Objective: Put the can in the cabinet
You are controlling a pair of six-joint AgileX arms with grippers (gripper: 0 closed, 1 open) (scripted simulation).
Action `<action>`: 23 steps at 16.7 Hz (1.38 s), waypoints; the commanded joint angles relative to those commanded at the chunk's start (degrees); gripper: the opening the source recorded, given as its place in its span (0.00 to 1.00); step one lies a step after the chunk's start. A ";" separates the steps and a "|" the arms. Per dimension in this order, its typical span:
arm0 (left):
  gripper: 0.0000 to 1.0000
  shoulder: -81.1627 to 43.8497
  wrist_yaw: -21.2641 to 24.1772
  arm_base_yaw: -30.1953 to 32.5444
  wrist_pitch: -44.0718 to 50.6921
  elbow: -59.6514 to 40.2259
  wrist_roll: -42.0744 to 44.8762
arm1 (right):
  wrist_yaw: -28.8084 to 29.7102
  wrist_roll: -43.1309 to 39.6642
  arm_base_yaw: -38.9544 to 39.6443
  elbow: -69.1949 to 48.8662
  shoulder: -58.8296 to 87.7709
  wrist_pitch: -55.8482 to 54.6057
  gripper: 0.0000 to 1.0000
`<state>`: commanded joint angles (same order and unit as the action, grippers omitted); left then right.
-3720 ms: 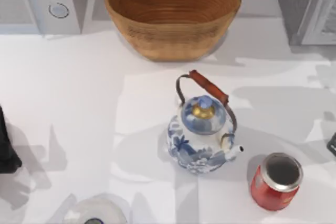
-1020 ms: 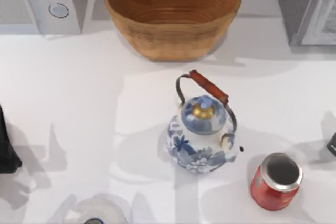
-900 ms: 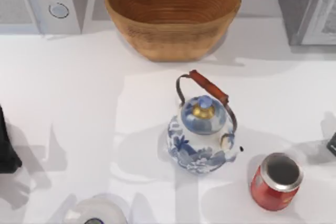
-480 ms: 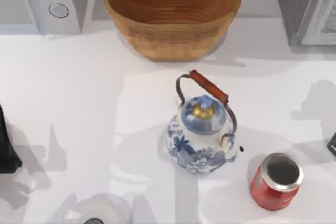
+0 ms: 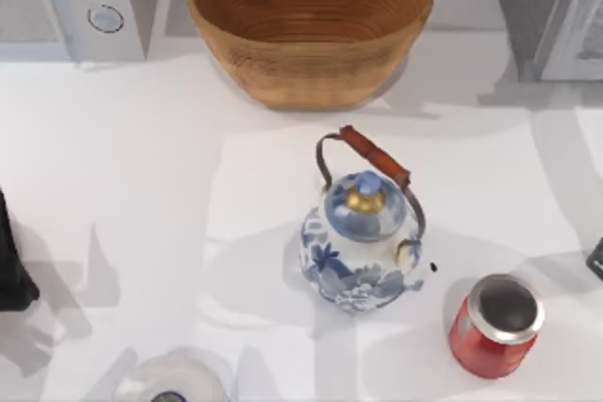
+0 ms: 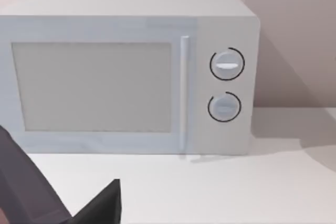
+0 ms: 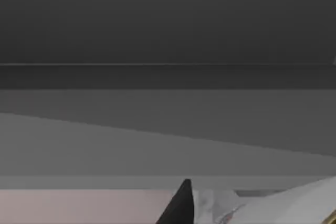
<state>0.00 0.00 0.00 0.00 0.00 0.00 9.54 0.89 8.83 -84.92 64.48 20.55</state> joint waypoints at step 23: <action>1.00 0.00 0.00 0.00 0.00 0.00 0.00 | -0.56 0.19 -1.23 -51.68 38.40 12.76 0.00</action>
<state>0.00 0.00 0.00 0.00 0.00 0.00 8.98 1.09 7.60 -136.59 102.89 33.31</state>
